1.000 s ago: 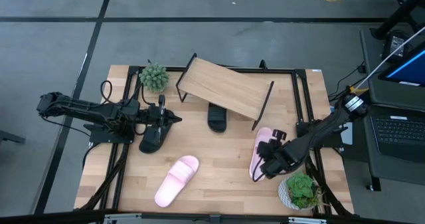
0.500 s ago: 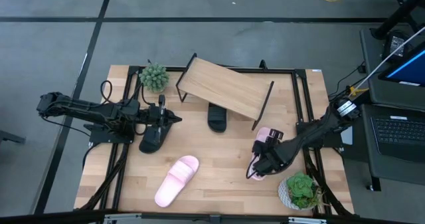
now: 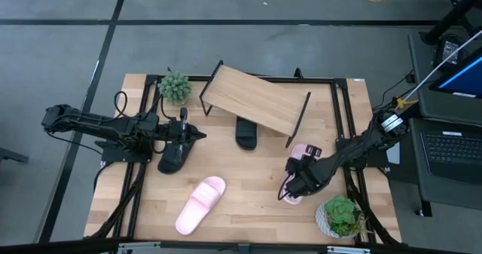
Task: Pick and place slides into the shelf
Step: Put the right white slides on the shelf
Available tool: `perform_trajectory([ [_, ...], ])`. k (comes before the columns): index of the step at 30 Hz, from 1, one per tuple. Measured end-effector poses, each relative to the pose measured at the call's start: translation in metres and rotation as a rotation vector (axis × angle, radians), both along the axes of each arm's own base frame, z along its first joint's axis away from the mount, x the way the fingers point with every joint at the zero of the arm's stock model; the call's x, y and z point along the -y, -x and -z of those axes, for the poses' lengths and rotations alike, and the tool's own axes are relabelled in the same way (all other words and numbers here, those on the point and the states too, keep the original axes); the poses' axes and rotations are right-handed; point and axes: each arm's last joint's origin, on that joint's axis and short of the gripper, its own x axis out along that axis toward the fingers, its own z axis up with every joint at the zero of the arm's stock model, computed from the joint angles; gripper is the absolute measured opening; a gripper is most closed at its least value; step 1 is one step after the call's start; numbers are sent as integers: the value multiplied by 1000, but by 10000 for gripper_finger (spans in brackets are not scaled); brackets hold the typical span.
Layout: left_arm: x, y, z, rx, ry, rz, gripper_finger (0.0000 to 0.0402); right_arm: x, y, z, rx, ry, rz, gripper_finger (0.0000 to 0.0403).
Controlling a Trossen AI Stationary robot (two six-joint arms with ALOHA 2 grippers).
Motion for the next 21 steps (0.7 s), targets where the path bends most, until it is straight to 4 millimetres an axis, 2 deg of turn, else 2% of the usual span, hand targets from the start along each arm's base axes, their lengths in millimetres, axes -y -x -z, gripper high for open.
perform_trajectory([
  [4, 0, 0, 0, 0, 0, 0, 0, 2, -1, 0, -9, -2, 6, 92],
  [9, 0, 0, 0, 0, 0, 0, 0, 4, -1, 0, -32, -44, 23, 19],
  [15, 0, 0, 0, 0, 0, 0, 0, 1, -4, -4, -34, -89, 31, 15],
  [21, 0, 0, 0, 0, 0, 0, 0, -9, -19, -29, 35, -155, 23, 14],
])
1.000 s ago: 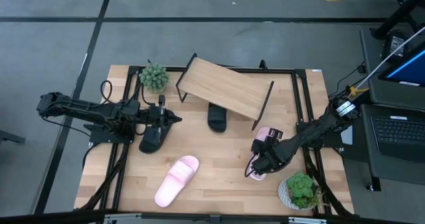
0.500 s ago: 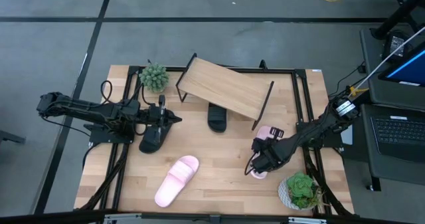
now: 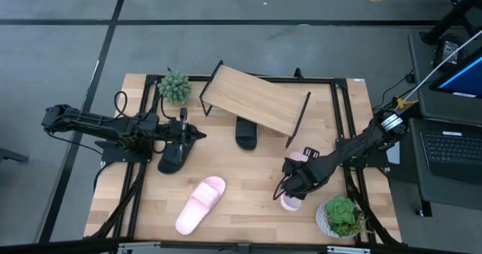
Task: Pick and place slides into the shelf
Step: Put the right white slides on the shelf
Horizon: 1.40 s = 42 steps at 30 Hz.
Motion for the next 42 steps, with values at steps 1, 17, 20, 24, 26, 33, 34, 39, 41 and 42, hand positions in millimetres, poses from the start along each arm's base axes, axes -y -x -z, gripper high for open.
perform_trajectory([
  [1, 0, 0, 0, 0, 0, 0, 0, -2, -3, -5, 16, -9, -4, 14],
  [17, 0, 0, 0, 0, 0, 0, 0, -17, -37, -95, 335, 16, -177, 13],
  [20, 0, 0, 0, 0, 0, 0, 0, -15, -39, -111, 394, 101, -181, 13],
  [24, 0, 0, 0, 0, 2, 0, 0, -8, -37, -128, 462, 258, -130, 13],
  [26, 0, 0, 0, 0, 3, 0, 0, -6, -36, -135, 484, 320, -116, 13],
  [33, 0, 0, 0, 0, 4, 0, 0, 11, -32, -161, 532, 444, -11, 13],
  [34, 0, 0, 0, 0, 5, 0, 0, 15, -32, -164, 535, 459, 13, 13],
  [39, 0, 0, 0, 0, 5, 0, 0, 37, -32, -175, 516, 527, 91, 13],
  [41, 0, 0, 0, 1, 5, 0, 0, 48, -34, -178, 499, 545, 118, 13],
  [42, 0, 0, 0, 1, 4, 0, 0, 53, -36, -178, 492, 555, 131, 13],
])
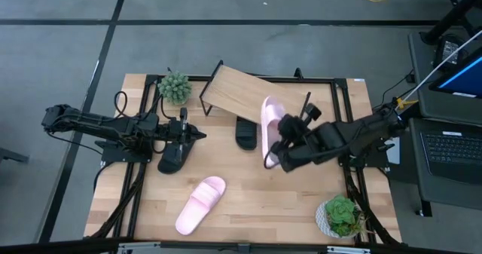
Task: Pick and place slides into the shelf
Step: Put the right white slides on the shelf
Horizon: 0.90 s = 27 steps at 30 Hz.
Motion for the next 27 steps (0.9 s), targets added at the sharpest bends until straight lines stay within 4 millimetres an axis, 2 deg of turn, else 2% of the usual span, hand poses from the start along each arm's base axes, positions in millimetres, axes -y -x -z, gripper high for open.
perform_trajectory([
  [7, 0, 0, 0, 0, 0, 0, 0, 41, -8, 0, -40, 20, 117, 13],
  [15, 0, 0, 0, 0, 5, 0, 0, 82, -9, 1, -101, 31, 227, 13],
  [24, 0, 0, 0, 1, 5, -1, 0, 103, -9, 1, -170, 42, 249, 13],
  [27, 0, 0, 0, 1, 5, -1, 0, 104, -13, 9, -199, 49, 254, 13],
])
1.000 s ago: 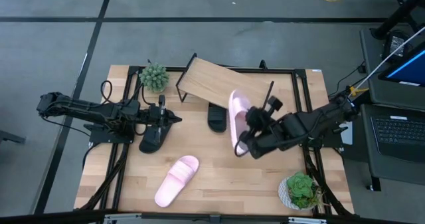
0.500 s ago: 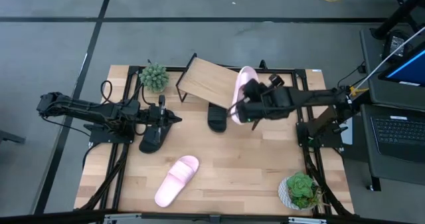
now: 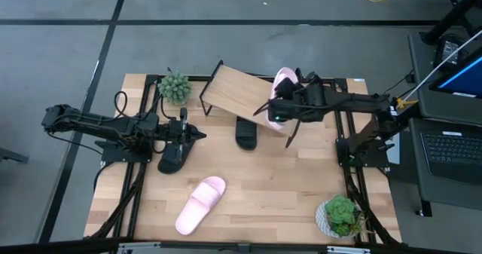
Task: Pick and place slides into the shelf
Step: Put the right white slides on the shelf
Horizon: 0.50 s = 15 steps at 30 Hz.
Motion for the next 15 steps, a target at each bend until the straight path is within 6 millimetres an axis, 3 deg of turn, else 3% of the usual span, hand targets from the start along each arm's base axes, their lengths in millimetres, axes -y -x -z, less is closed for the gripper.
perform_trajectory([
  [7, 0, 0, 0, 4, 0, 0, 0, 3, -4, 36, -137, 18, 15, 13],
  [15, 0, 0, 0, 4, 0, 0, 0, 6, -1, 56, -172, -3, 53, 13],
])
